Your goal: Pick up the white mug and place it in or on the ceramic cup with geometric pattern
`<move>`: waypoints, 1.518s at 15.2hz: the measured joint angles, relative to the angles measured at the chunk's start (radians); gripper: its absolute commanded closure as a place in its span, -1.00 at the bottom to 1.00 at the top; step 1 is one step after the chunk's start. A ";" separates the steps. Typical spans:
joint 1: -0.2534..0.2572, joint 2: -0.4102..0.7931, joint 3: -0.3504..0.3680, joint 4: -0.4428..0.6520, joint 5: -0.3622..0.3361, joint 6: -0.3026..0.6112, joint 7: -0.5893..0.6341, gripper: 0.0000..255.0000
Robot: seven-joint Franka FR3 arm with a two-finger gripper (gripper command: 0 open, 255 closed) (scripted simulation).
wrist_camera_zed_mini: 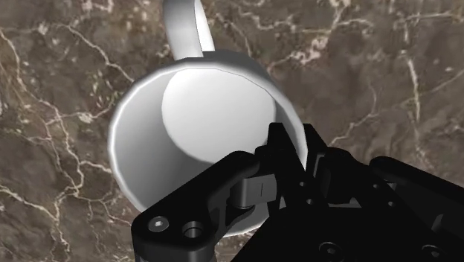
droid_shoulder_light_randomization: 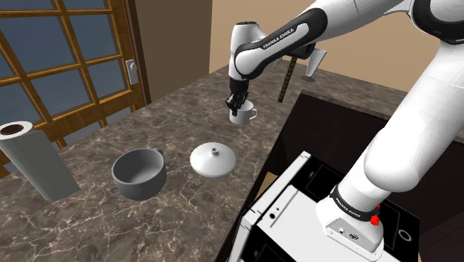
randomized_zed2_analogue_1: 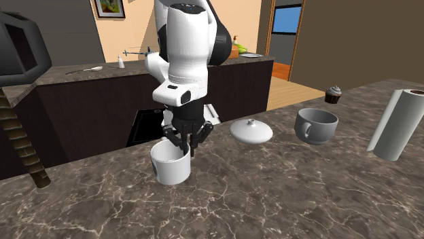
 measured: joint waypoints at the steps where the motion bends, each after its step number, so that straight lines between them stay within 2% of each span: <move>1: 0.000 0.000 0.000 0.000 0.000 0.000 0.000 1.00; 6: 0.001 -0.023 0.001 0.014 0.004 -0.036 -0.003 1.00; 23: 0.001 -0.118 0.001 0.146 0.022 -0.263 -0.024 1.00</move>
